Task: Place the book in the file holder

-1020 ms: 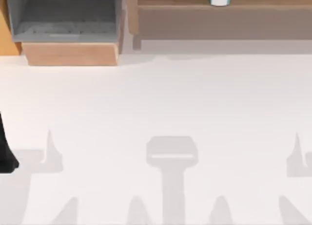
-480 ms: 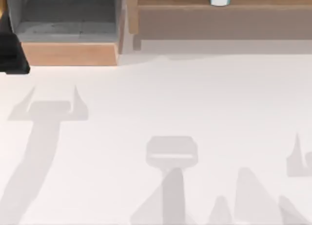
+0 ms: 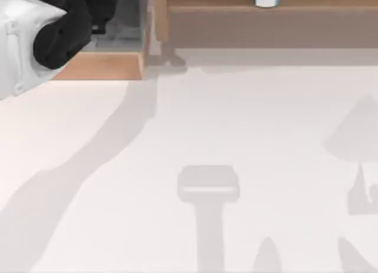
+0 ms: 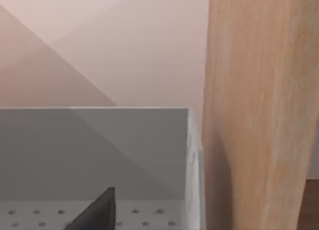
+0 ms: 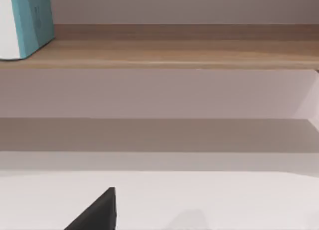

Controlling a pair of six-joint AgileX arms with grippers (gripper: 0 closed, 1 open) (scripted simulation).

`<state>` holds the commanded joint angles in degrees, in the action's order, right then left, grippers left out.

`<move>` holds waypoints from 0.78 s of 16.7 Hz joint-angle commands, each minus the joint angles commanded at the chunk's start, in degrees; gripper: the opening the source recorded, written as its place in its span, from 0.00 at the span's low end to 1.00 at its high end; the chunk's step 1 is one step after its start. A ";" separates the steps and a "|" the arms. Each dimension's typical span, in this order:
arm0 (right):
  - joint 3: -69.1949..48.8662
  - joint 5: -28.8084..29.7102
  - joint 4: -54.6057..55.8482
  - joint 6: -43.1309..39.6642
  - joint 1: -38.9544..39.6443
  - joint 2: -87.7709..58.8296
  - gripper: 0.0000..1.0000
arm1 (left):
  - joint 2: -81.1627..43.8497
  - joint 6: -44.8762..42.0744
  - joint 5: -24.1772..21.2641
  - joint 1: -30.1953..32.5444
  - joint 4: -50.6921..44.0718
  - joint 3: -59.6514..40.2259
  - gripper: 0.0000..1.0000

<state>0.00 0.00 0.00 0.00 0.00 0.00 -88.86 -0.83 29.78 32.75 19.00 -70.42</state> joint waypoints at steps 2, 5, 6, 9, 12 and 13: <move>0.00 0.00 0.00 0.00 0.00 0.00 1.00 | -11.68 -0.01 3.53 3.98 2.14 -9.67 1.00; 0.00 0.00 0.00 0.00 0.00 0.00 1.00 | -27.55 0.00 8.12 8.93 4.93 -22.96 1.00; 0.00 0.00 0.00 0.00 0.00 0.00 1.00 | -32.29 0.01 9.46 10.25 5.73 -26.96 1.00; 0.00 0.00 0.00 0.00 0.00 0.00 1.00 | -44.12 0.05 12.72 13.16 7.69 -37.07 1.00; 0.00 0.00 0.00 0.00 0.00 0.00 1.00 | -51.75 0.10 14.78 14.70 8.89 -43.71 1.00; 0.00 0.00 0.00 0.00 0.00 0.00 1.00 | -53.17 0.11 15.16 14.94 9.11 -44.97 1.00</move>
<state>0.00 0.00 0.00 0.00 0.00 0.00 -142.03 -0.72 44.94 47.69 28.10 -115.39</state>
